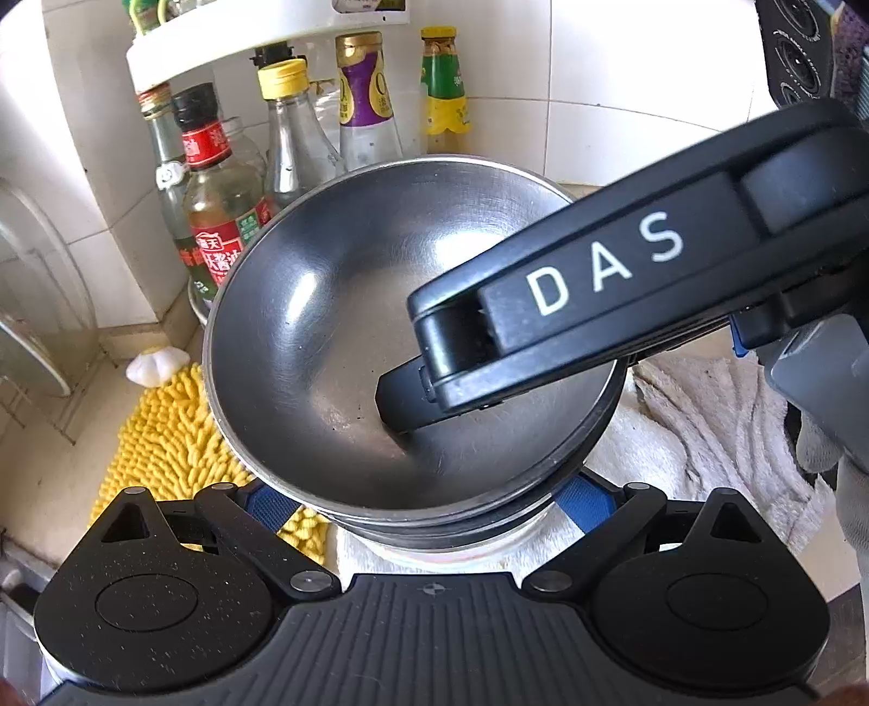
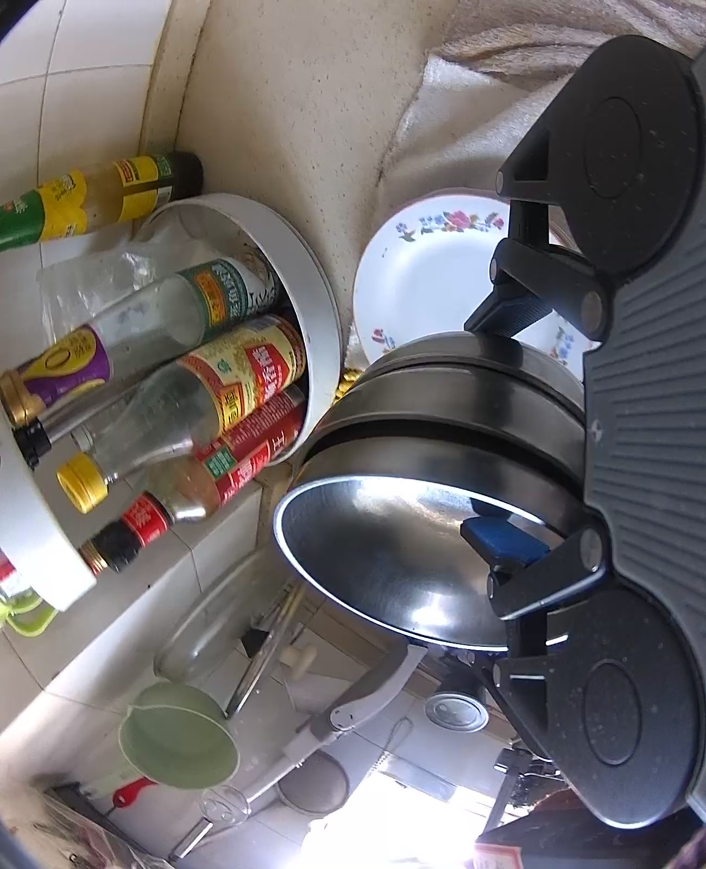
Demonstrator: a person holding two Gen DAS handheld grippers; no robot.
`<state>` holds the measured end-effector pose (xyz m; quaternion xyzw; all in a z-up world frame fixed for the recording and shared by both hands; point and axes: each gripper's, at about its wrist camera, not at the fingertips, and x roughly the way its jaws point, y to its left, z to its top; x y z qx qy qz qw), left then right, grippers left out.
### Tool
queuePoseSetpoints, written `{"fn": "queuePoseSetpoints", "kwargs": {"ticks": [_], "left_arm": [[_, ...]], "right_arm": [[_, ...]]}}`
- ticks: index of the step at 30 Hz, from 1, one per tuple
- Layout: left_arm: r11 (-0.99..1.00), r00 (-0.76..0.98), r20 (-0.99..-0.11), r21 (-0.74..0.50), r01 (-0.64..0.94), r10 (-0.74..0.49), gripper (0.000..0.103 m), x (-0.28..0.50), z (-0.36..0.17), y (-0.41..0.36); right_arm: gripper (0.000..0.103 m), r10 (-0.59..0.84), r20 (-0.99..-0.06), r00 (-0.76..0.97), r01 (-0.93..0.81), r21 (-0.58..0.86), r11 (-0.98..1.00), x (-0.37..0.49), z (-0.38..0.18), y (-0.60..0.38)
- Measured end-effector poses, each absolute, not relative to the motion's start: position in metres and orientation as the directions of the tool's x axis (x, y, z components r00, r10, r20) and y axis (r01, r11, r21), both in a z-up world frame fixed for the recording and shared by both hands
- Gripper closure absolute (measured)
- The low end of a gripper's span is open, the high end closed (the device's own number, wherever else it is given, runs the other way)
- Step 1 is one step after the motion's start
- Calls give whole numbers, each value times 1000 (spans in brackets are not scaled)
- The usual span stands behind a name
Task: Organize plates and bowls
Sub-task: 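Carry the steel bowl stack with the right tool toward the floral plates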
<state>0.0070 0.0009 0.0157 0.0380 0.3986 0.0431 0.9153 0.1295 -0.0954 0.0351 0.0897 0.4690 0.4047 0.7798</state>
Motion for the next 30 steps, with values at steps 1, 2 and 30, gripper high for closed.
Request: {"fn": "queuePoseSetpoints", "kwargs": {"ticks": [1, 2, 30], "left_arm": [[993, 677, -728, 104, -49, 109, 4, 9, 16, 0], [993, 677, -728, 105, -47, 109, 4, 11, 15, -1], [992, 604, -787, 119, -52, 126, 4, 47, -22, -13]], "right_arm": [[19, 714, -659, 234, -546, 518, 658, 131, 35, -96], [19, 713, -661, 235, -544, 518, 660, 132, 34, -97], [19, 690, -706, 162, -492, 548, 677, 168, -14, -98]]}}
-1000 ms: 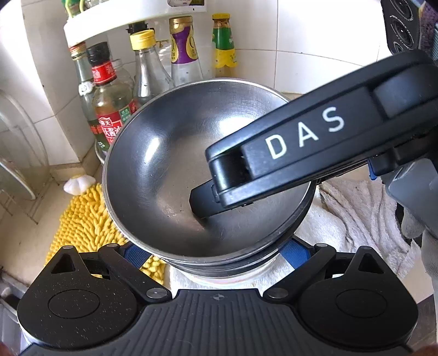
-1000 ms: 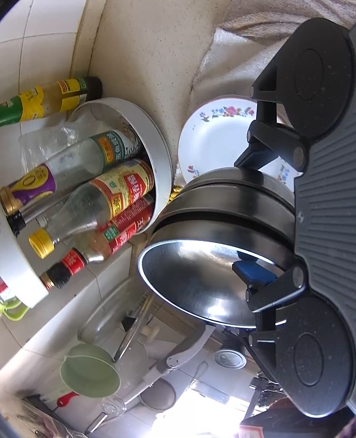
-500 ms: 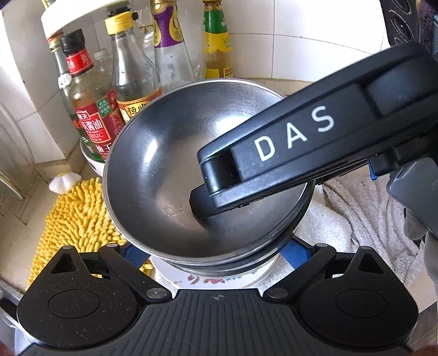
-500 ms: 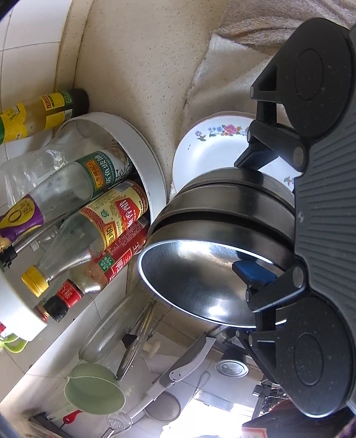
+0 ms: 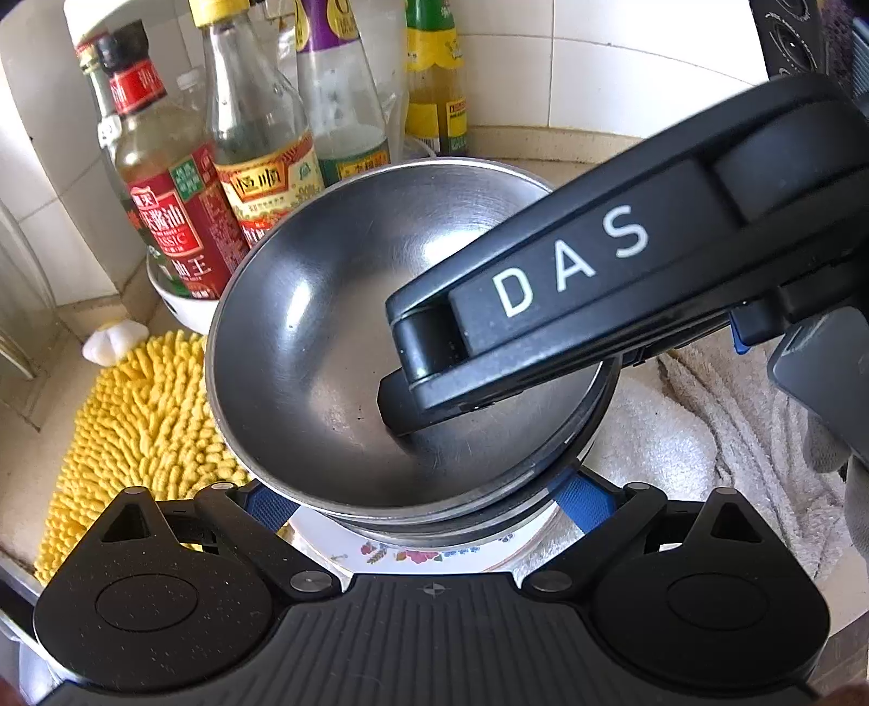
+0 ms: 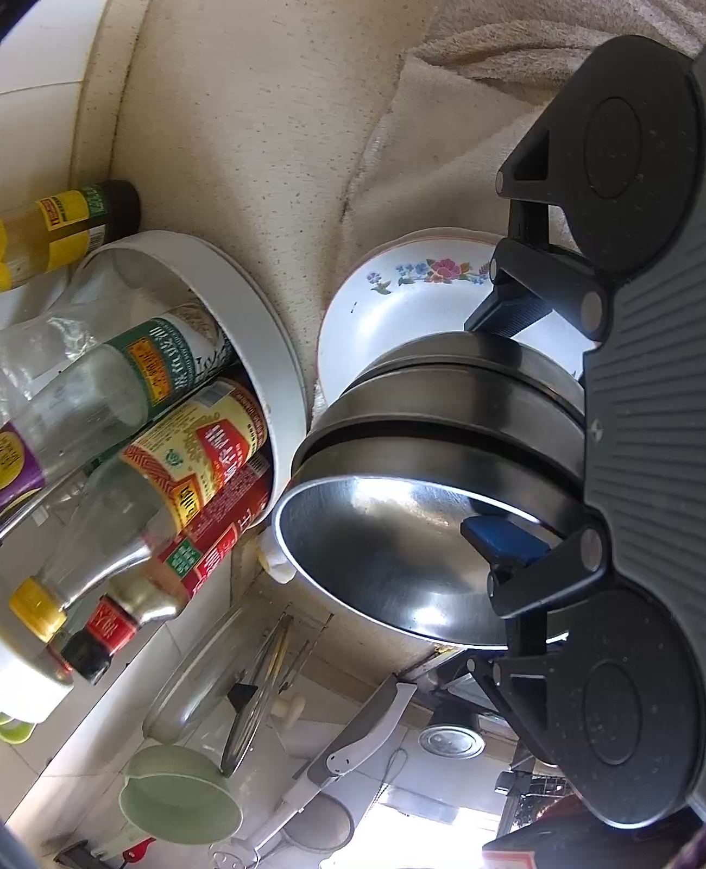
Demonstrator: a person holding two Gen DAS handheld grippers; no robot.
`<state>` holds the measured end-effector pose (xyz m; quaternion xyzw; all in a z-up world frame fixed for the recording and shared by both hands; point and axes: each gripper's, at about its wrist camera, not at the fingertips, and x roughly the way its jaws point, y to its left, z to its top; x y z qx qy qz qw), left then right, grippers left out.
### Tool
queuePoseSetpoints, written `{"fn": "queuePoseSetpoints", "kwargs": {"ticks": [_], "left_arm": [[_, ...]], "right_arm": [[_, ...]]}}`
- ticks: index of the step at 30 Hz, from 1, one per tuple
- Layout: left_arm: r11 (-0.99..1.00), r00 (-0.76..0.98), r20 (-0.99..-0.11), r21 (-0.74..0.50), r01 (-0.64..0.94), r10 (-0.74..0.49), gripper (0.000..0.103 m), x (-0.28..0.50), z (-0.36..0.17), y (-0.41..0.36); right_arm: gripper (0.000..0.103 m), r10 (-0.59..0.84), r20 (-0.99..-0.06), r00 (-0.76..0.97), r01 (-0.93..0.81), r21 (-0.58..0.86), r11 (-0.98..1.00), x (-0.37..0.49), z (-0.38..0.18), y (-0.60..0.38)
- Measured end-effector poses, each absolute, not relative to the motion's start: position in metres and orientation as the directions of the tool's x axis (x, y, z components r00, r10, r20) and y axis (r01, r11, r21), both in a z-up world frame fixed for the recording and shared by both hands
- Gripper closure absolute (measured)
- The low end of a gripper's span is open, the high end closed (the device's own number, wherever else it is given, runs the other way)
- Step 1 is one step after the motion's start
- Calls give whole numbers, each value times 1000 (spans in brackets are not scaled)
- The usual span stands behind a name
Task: Organize plates and bowls
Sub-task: 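Carry the steel bowl stack with the right tool toward the floral plates, then lower the bowl stack onto the floral plates and open the right tool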
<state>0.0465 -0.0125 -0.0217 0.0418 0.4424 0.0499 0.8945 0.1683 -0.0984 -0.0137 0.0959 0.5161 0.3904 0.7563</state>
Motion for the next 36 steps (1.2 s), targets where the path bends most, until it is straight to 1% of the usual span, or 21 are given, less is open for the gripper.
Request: {"fn": "queuePoseSetpoints", "kwargs": {"ticks": [20, 25, 36], "left_arm": [[991, 567, -814, 127, -41, 128, 4, 55, -46, -4], [988, 582, -801, 155, -26, 141, 5, 55, -48, -5], [988, 588, -800, 154, 6, 121, 4, 45, -44, -8]], "right_arm": [[18, 672, -732, 113, -453, 564, 690, 183, -42, -88], [18, 676, -728, 114, -446, 571, 690, 186, -43, -87], [16, 674, -724, 145, -441, 562, 699, 186, -35, -97]]}}
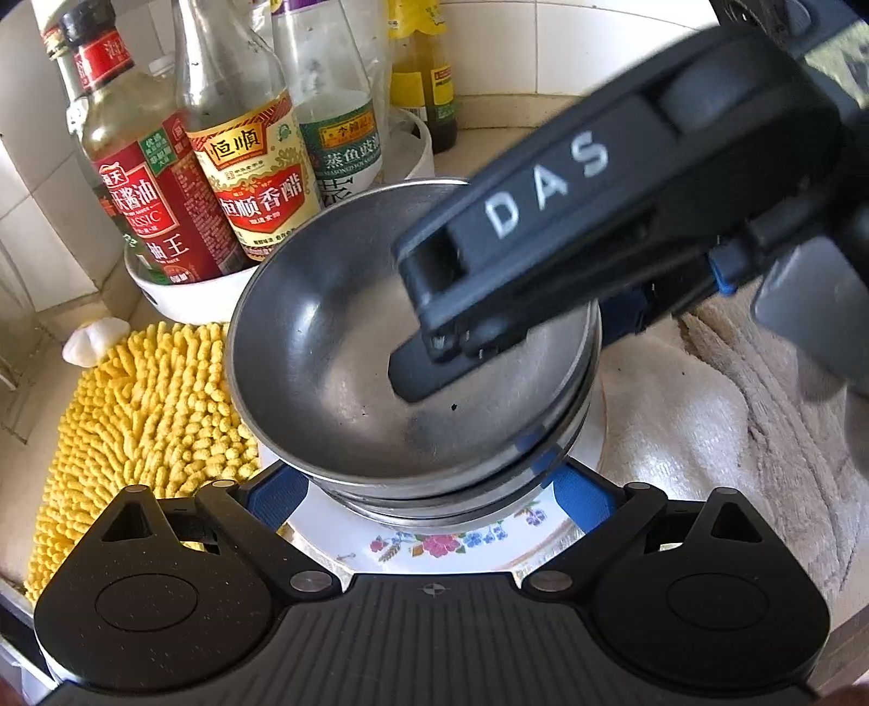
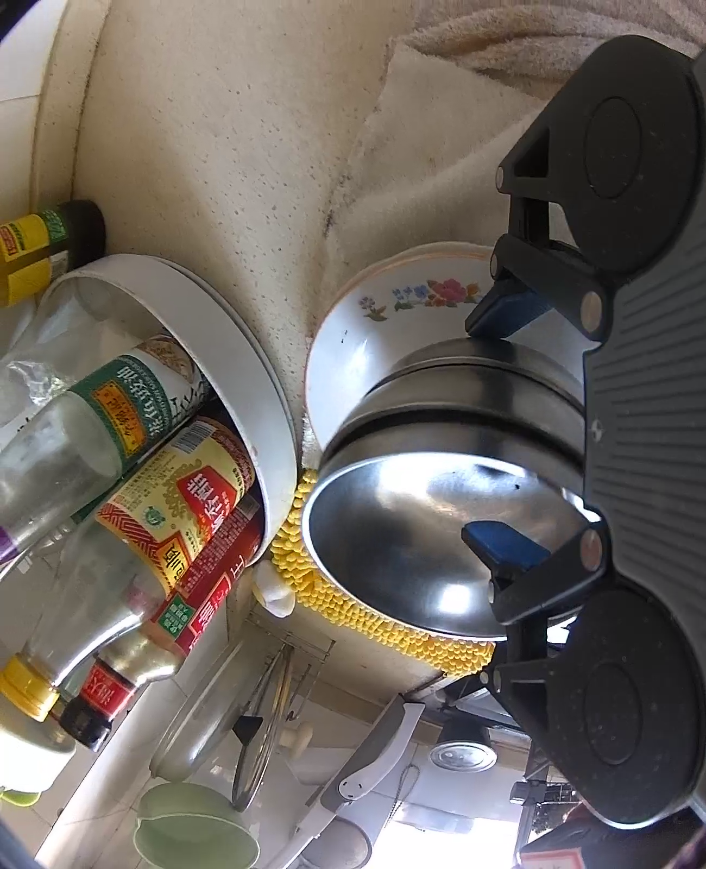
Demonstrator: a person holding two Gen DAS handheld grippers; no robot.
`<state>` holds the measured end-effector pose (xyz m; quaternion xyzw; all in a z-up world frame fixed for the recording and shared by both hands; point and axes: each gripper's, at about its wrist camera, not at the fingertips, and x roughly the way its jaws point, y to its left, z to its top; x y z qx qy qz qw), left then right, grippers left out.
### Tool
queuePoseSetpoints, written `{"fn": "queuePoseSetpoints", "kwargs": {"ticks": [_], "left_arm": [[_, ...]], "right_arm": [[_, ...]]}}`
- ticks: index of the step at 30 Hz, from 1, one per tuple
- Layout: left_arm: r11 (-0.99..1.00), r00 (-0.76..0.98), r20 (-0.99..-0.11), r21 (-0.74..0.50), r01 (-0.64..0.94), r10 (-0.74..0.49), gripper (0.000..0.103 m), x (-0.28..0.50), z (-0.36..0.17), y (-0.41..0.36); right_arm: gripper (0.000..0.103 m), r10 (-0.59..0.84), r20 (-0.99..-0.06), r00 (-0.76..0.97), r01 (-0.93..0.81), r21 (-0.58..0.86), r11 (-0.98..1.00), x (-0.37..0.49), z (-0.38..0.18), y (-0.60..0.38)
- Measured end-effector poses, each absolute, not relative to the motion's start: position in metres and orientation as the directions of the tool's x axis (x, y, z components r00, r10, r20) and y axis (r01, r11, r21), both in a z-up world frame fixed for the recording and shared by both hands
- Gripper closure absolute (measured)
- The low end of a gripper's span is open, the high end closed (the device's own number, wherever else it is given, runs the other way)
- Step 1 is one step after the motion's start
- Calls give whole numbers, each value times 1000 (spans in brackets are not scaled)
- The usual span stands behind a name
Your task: Organize plates and bowls
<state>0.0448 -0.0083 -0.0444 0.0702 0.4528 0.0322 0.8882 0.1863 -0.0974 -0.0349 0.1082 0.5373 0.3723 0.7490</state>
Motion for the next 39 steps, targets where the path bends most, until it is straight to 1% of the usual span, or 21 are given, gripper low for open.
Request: {"fn": "queuePoseSetpoints", "kwargs": {"ticks": [5, 8, 18, 24, 27, 32, 36, 39], "left_arm": [[988, 592, -798, 151, 12, 115, 4, 38, -43, -12], [988, 604, -788, 156, 2, 123, 2, 34, -40, -12], [986, 609, -780, 163, -24, 143, 2, 18, -35, -9], [991, 621, -774, 123, -48, 126, 1, 5, -31, -1], [993, 630, -768, 102, -54, 113, 1, -3, -29, 2], [991, 640, -758, 108, -74, 130, 1, -8, -27, 0], [986, 645, -746, 135, -99, 167, 1, -11, -24, -2], [983, 650, -738, 131, -125, 181, 0, -13, -20, -1]], "right_arm": [[16, 671, -724, 162, -443, 554, 705, 181, -32, -104], [16, 671, -721, 175, -443, 551, 707, 178, -30, -109], [14, 671, -706, 225, -438, 542, 717, 162, -19, -125], [11, 654, -686, 318, -440, 504, 743, 139, -3, -142], [8, 643, -673, 367, -461, 469, 754, 121, 5, -150], [8, 635, -680, 366, -482, 445, 755, 107, 6, -150], [8, 637, -670, 381, -495, 434, 753, 101, 11, -151], [7, 635, -666, 390, -509, 419, 752, 96, 15, -156]]}}
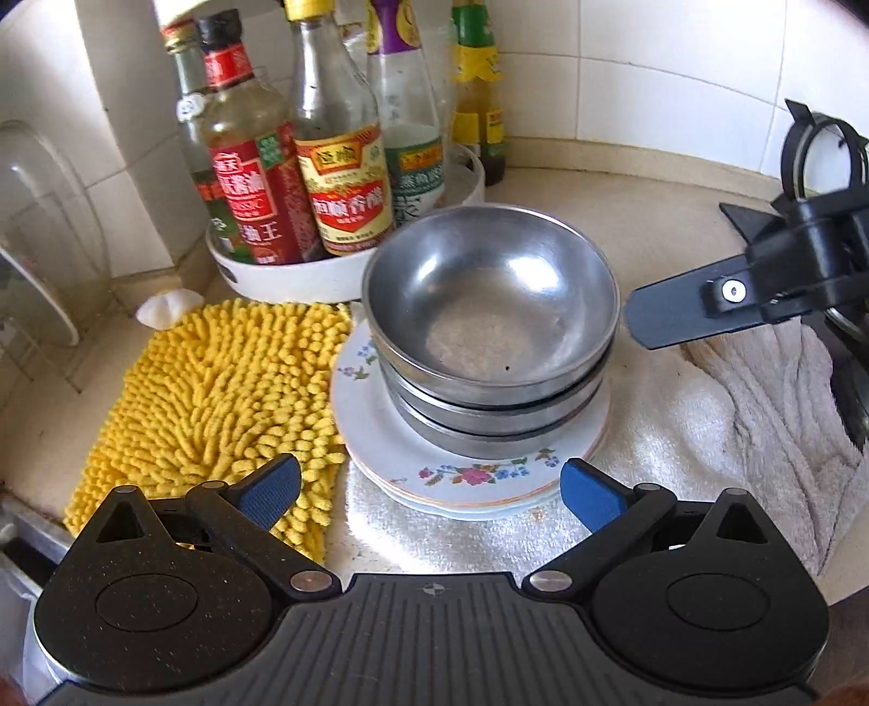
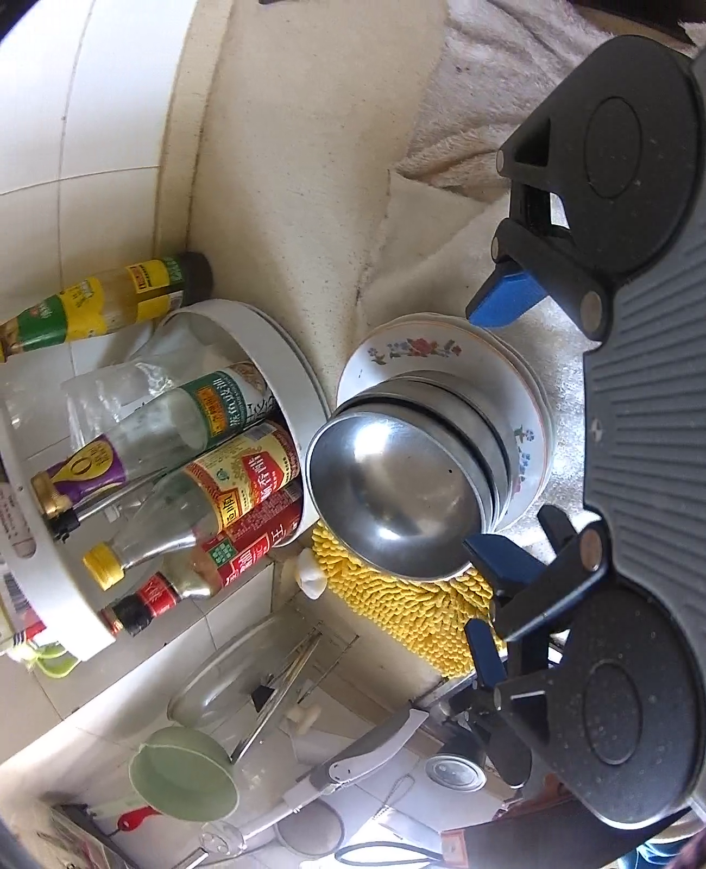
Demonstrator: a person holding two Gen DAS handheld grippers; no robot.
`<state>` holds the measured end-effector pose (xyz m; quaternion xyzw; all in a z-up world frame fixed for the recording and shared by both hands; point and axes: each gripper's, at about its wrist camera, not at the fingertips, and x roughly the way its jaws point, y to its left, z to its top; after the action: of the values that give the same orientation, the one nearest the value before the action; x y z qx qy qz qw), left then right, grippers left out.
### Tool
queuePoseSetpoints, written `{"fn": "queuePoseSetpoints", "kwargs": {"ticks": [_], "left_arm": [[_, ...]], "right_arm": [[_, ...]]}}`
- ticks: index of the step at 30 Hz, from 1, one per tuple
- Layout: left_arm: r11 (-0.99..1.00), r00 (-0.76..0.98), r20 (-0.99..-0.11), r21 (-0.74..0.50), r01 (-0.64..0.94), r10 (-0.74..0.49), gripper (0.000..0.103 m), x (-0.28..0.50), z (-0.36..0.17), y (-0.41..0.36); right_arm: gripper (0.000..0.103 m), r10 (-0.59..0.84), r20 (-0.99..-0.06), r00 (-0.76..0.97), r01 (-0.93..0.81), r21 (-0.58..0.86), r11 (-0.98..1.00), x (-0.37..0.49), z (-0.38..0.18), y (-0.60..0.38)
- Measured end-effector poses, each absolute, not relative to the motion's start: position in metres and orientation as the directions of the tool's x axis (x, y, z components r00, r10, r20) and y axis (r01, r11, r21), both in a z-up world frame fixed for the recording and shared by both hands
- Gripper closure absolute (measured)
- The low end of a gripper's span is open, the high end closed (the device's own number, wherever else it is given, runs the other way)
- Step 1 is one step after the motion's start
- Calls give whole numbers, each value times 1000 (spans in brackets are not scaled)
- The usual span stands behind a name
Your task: Organize plates and bowls
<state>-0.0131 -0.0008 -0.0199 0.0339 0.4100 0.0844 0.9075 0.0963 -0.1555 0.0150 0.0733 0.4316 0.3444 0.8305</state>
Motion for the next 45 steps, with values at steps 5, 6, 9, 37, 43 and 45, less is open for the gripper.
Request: {"fn": "queuePoseSetpoints", "kwargs": {"ticks": [5, 6, 9, 37, 43, 45], "left_arm": [[978, 657, -726, 122, -170, 204, 0, -23, -14, -5], [976, 660, -720, 125, -179, 213, 0, -26, -13, -7], [966, 650, -718, 141, -215, 249, 0, -33, -14, -14], [903, 600, -727, 62, -426, 333, 0, -102, -29, -50], [898, 600, -726, 53, -437, 335, 0, -106, -29, -51], [898, 601, -727, 48, -438, 332, 0, -106, -29, -51]], "right_arm": [[5, 599, -685, 416, -535, 348, 770, 79, 17, -159], [5, 587, -688, 427, -542, 325, 775, 75, 17, -159], [5, 555, -699, 450, -554, 269, 788, 62, 14, -161], [0, 471, -739, 481, -521, 192, 832, -8, -31, -194], [0, 468, -742, 480, -514, 195, 836, -11, -30, -195], [0, 468, -743, 478, -512, 197, 836, -11, -30, -196]]}}
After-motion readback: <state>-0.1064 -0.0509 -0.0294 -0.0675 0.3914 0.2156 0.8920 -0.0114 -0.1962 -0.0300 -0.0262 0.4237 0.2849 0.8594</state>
